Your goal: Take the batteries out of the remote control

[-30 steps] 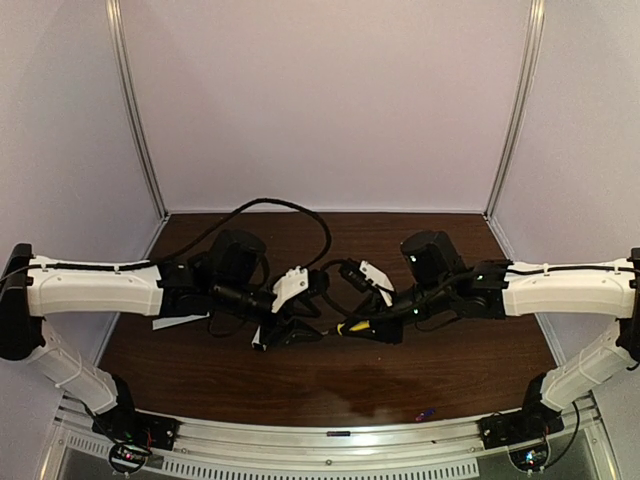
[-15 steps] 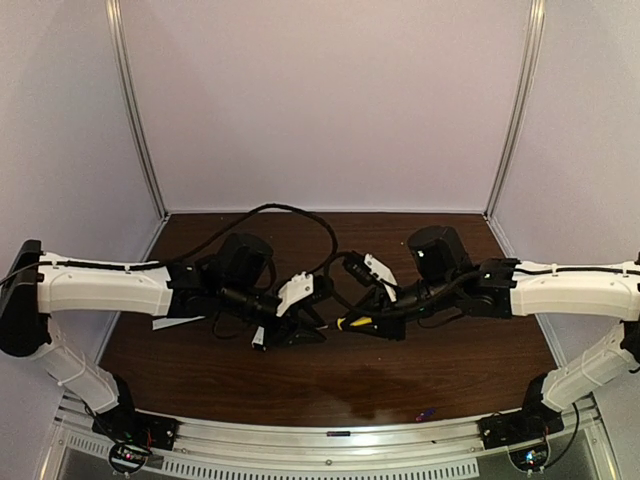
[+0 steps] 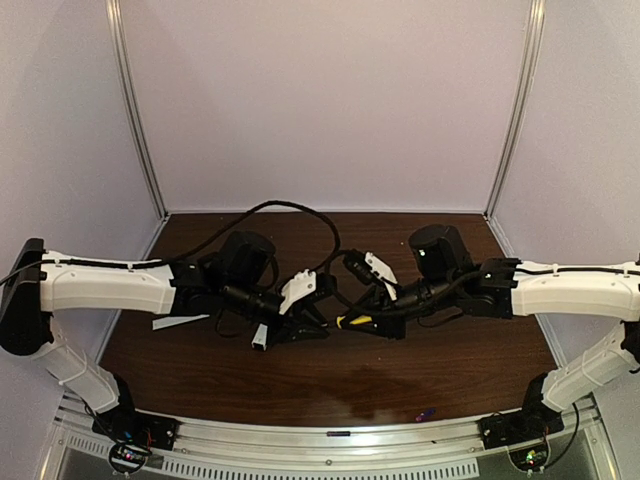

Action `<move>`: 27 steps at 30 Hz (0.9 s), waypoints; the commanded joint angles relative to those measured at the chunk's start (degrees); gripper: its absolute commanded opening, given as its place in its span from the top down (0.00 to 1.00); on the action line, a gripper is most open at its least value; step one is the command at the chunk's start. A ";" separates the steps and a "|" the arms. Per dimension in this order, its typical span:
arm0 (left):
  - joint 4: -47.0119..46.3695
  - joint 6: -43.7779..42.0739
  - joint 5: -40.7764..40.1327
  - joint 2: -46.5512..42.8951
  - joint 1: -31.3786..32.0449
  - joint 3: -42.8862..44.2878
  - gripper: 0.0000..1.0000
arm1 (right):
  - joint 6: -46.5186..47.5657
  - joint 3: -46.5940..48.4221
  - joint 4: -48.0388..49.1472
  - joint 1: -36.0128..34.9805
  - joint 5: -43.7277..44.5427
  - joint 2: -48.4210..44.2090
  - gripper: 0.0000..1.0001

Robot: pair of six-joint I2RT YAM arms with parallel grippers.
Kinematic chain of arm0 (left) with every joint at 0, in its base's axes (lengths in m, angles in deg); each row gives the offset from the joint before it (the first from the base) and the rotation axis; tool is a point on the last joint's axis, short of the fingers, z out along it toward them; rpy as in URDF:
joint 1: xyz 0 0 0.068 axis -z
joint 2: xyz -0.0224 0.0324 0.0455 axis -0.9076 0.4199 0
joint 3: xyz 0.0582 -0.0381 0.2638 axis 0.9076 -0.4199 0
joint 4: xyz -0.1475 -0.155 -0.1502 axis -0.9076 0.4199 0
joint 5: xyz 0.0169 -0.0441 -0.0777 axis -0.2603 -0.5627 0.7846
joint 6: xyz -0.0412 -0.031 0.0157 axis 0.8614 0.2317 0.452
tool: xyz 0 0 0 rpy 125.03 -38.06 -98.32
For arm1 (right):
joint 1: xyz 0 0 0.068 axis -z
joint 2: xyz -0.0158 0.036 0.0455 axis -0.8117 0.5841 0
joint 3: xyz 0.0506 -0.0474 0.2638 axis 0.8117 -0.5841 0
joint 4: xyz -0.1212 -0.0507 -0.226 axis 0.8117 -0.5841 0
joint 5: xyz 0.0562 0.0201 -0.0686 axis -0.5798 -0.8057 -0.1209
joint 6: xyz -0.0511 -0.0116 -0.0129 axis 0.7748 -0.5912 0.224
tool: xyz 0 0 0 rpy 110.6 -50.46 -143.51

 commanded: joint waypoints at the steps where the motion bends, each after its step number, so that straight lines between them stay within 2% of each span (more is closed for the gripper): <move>1: -1.40 -0.01 1.26 -0.06 0.28 2.22 0.79 | -0.08 0.90 0.99 -0.31 -0.11 0.61 1.00; 5: -1.21 -0.03 1.32 -0.25 0.28 2.67 0.89 | 0.03 0.97 0.97 -0.35 -0.04 0.82 1.00; 7: -1.14 -0.02 1.11 -0.22 0.28 2.79 1.00 | 0.08 0.99 0.86 -0.39 0.19 0.76 1.00; 13: -0.78 -0.10 0.07 -0.04 0.22 2.89 1.00 | -0.06 0.77 0.87 -0.33 1.67 0.12 0.99; 19: -0.27 -0.54 -1.34 -0.43 0.28 2.76 1.00 | -0.20 -0.06 0.77 -0.32 6.63 -1.88 0.64; 27: -0.71 -1.78 -3.49 -0.57 0.29 1.84 1.00 | -1.36 -3.62 2.82 -0.26 16.36 -8.14 0.23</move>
